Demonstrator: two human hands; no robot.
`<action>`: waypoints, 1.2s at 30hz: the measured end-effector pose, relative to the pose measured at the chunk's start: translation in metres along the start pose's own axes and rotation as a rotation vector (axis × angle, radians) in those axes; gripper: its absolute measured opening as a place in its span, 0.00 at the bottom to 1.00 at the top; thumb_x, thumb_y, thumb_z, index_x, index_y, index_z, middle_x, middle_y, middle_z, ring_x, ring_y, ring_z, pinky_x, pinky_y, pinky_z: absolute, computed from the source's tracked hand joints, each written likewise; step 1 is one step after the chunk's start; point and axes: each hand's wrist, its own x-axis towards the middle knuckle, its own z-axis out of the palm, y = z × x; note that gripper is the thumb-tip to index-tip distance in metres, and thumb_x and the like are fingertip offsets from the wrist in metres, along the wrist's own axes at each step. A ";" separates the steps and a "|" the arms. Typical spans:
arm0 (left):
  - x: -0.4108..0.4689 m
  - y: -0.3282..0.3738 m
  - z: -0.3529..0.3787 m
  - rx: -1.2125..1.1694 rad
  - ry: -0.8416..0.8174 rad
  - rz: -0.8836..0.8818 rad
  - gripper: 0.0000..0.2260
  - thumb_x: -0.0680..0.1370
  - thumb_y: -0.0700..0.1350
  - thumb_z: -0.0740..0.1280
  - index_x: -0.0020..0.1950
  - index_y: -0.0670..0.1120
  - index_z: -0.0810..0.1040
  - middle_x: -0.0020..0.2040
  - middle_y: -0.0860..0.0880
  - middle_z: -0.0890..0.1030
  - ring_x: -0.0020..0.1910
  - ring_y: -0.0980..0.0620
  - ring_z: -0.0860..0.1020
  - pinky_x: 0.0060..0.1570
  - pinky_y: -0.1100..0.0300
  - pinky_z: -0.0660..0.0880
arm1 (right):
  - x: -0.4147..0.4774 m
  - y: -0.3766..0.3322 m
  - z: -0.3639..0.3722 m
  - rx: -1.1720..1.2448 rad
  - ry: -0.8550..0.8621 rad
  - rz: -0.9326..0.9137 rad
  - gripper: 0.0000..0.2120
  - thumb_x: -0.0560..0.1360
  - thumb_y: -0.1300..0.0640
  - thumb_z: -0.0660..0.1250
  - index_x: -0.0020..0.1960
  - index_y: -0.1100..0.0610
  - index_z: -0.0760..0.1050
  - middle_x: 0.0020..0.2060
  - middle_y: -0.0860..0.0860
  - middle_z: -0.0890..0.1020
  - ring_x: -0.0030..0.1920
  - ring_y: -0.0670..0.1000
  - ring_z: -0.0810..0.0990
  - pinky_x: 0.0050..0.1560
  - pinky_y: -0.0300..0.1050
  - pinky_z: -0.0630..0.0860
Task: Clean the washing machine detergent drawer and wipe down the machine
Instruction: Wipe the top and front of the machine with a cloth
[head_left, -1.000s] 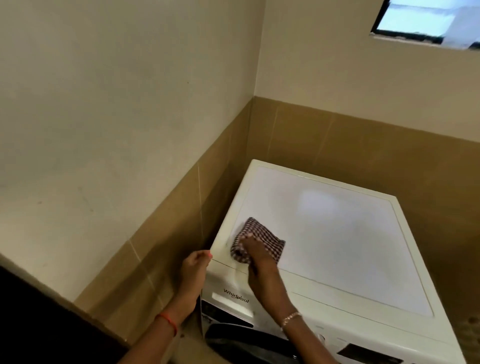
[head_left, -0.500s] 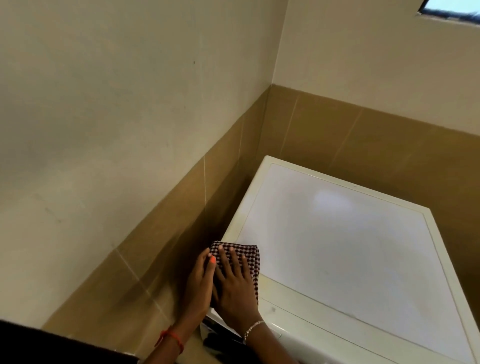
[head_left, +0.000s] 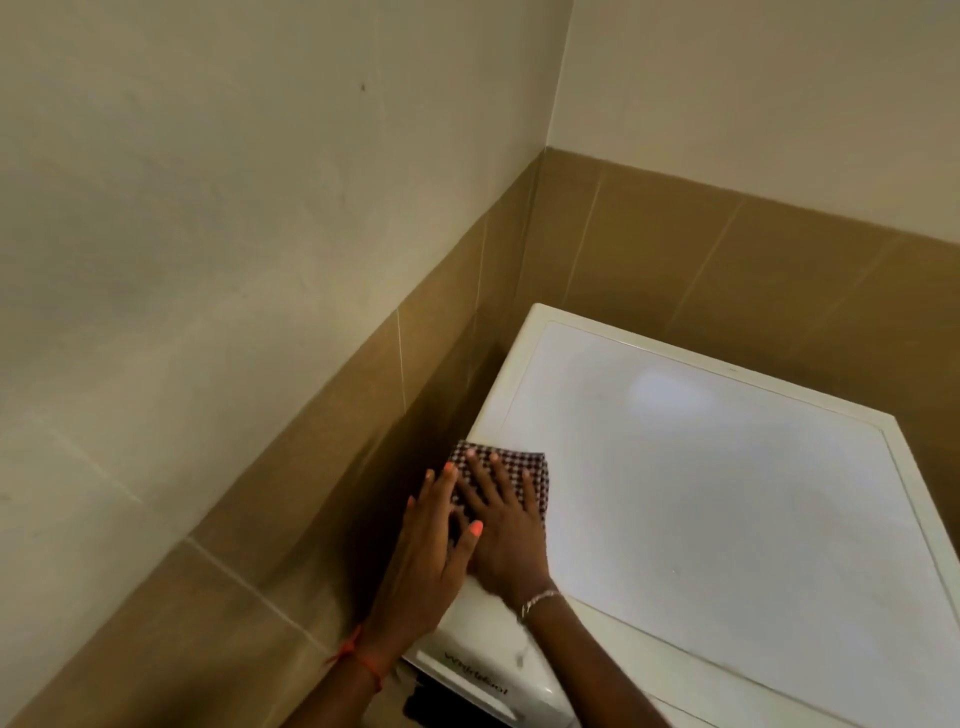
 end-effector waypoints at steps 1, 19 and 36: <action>0.007 -0.003 0.004 0.074 -0.013 0.037 0.38 0.67 0.75 0.34 0.72 0.58 0.41 0.72 0.64 0.41 0.74 0.62 0.40 0.74 0.61 0.41 | 0.007 0.013 -0.002 0.010 0.012 0.044 0.25 0.73 0.41 0.53 0.68 0.46 0.68 0.66 0.48 0.74 0.66 0.55 0.72 0.68 0.57 0.61; 0.056 -0.002 0.035 0.448 -0.111 -0.057 0.41 0.75 0.70 0.44 0.76 0.41 0.47 0.69 0.45 0.67 0.67 0.49 0.63 0.69 0.61 0.47 | 0.105 0.087 -0.004 0.069 -0.026 -0.051 0.31 0.76 0.37 0.32 0.72 0.42 0.60 0.73 0.46 0.63 0.74 0.53 0.59 0.72 0.56 0.46; 0.112 -0.017 0.064 0.532 -0.042 0.124 0.52 0.65 0.78 0.46 0.76 0.41 0.42 0.77 0.47 0.42 0.76 0.51 0.41 0.71 0.56 0.46 | 0.187 0.125 0.000 0.144 0.018 0.004 0.36 0.71 0.32 0.29 0.74 0.42 0.55 0.75 0.45 0.53 0.76 0.50 0.47 0.74 0.58 0.42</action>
